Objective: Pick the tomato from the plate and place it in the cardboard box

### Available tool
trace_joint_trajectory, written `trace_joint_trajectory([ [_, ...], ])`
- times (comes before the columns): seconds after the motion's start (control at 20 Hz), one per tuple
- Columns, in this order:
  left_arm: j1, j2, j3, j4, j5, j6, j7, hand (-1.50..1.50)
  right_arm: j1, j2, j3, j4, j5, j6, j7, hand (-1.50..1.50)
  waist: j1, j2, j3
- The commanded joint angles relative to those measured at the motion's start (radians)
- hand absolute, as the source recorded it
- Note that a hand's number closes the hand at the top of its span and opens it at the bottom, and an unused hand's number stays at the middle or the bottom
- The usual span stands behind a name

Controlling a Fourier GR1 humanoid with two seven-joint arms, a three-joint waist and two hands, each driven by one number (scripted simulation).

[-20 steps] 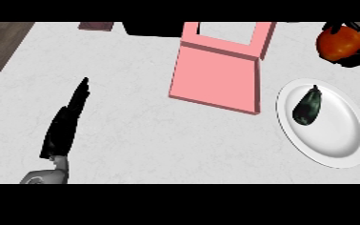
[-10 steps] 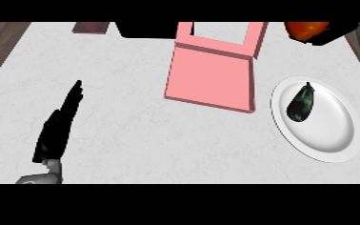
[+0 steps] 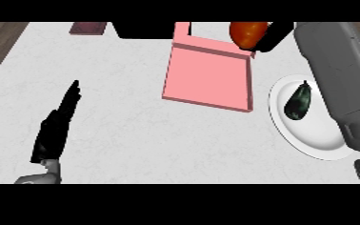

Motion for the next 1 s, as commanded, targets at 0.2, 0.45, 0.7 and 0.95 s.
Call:
trace_joint_trajectory([
  [0.2,0.043,0.001,-0.006,-0.051,0.008,-0.023,0.001,0.0,-0.008,0.111,0.098,0.096,0.119,-0.063,0.032,1.5,0.014,0.005,0.0],
  [0.45,0.034,0.01,0.012,-0.049,0.015,-0.03,0.002,0.0,0.012,0.207,0.079,0.077,0.102,-0.058,0.164,-1.5,-0.001,0.0,0.0],
  [0.7,0.021,-0.045,-0.036,-0.024,-0.044,0.028,0.0,0.0,0.012,0.259,0.044,0.181,0.086,-0.11,0.081,-1.5,0.001,0.003,0.0],
  [0.95,0.013,-0.027,-0.005,-0.027,-0.011,0.008,0.007,0.0,-0.014,0.282,-0.133,0.209,-0.084,-0.101,0.112,-1.5,0.005,0.006,0.001],
])
